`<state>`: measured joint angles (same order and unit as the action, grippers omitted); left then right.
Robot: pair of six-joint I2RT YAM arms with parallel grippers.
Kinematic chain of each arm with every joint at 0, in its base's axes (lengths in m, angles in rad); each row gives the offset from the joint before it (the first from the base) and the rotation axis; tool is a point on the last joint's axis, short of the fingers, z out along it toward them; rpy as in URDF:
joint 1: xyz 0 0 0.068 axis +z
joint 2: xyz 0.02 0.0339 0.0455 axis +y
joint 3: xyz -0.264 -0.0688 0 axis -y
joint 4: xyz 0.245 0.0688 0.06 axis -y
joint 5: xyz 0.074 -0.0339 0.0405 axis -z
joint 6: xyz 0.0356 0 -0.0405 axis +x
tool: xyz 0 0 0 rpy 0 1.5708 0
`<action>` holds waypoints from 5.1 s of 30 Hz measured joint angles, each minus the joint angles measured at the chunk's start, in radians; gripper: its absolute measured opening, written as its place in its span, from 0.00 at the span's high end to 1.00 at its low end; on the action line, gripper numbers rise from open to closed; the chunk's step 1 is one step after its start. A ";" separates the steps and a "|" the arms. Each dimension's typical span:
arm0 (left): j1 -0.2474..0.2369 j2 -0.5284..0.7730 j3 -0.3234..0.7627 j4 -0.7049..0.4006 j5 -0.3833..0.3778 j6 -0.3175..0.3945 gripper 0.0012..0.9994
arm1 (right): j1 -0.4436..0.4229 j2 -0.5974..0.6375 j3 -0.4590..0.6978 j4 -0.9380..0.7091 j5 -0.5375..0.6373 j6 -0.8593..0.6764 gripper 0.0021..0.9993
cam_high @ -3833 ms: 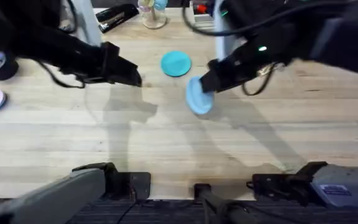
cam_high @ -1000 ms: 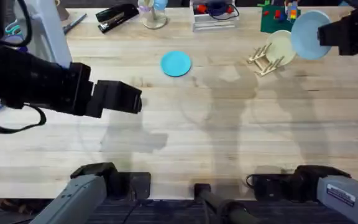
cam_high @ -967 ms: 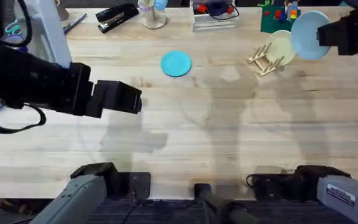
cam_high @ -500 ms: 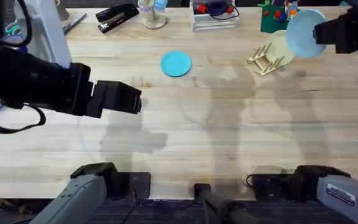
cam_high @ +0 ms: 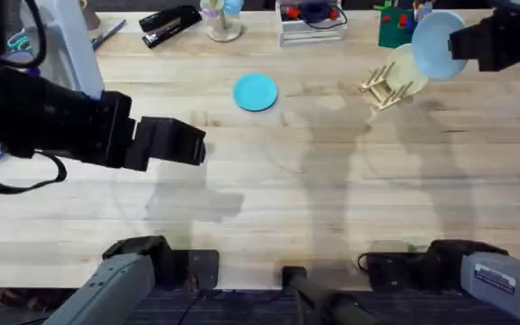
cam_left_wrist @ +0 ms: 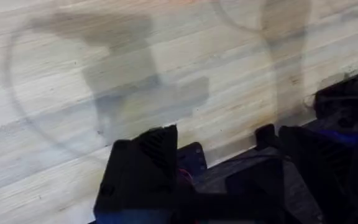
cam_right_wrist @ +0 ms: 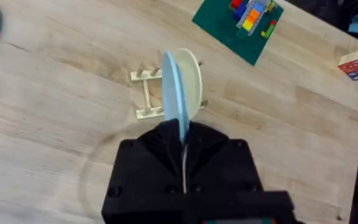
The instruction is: Pick up the plates from the table one by one and place each into a slot on the dish rack.
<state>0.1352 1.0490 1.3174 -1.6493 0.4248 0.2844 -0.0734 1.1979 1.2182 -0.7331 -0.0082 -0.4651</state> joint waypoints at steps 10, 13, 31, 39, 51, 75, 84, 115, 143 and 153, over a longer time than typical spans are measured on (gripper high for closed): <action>0.000 0.000 0.000 0.000 0.000 0.000 0.01 | 0.000 0.022 0.000 0.004 0.000 -0.001 0.97; 0.000 0.000 0.000 0.000 0.000 0.000 0.01 | 0.000 0.055 0.000 0.004 0.000 -0.001 0.97; 0.000 0.000 0.000 0.000 0.000 0.000 0.01 | 0.000 0.144 0.000 0.009 -0.001 -0.001 0.97; 0.000 0.000 0.000 0.000 0.000 0.000 0.01 | 0.000 0.153 0.000 0.016 -0.053 -0.008 0.97; 0.000 0.000 0.000 0.000 0.000 0.000 0.01 | 0.000 0.201 0.000 0.029 -0.068 -0.015 0.97; 0.000 0.000 0.000 0.000 0.000 0.000 0.01 | 0.000 0.211 0.000 0.051 -0.071 -0.016 0.97; 0.000 0.000 0.000 0.000 0.000 0.000 0.01 | 0.000 0.211 0.000 0.051 -0.071 -0.016 0.97; 0.000 0.000 0.000 0.000 0.000 0.000 0.01 | 0.000 0.299 0.004 0.046 -0.082 -0.019 0.97; 0.000 0.000 0.000 0.000 0.000 0.000 0.01 | 0.000 0.299 0.004 0.045 -0.082 -0.039 0.97; 0.000 0.000 0.000 0.000 0.000 0.000 0.01 | -0.012 0.299 0.004 0.018 -0.082 -0.087 0.97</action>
<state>0.1352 1.0489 1.3174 -1.6497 0.4247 0.2844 -0.0855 1.4972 1.2221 -0.7148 -0.0902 -0.5519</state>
